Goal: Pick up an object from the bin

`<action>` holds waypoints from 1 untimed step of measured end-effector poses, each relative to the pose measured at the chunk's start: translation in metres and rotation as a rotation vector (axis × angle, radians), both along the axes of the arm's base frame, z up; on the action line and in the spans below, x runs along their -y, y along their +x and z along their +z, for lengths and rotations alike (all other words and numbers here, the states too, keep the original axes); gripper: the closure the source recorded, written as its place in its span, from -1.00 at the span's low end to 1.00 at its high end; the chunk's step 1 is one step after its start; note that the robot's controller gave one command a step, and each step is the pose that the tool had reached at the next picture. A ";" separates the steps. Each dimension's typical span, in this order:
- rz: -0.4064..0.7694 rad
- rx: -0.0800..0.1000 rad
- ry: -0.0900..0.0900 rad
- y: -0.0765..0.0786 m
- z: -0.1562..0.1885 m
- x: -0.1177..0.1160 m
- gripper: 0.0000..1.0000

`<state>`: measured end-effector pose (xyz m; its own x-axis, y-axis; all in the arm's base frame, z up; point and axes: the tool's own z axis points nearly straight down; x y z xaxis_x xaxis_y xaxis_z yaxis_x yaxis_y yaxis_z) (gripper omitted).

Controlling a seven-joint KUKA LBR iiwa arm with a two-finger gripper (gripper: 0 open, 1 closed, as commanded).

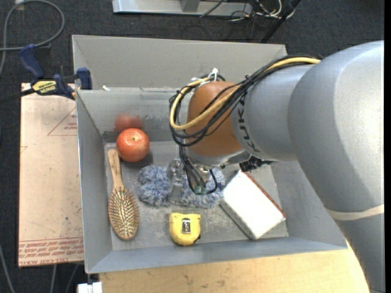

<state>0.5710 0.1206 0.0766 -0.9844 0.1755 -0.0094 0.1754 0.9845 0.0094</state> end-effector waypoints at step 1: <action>0.000 0.000 0.000 0.000 0.000 0.000 1.00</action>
Offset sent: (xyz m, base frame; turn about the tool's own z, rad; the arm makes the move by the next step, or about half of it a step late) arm 0.0042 -0.0036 0.0748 0.0034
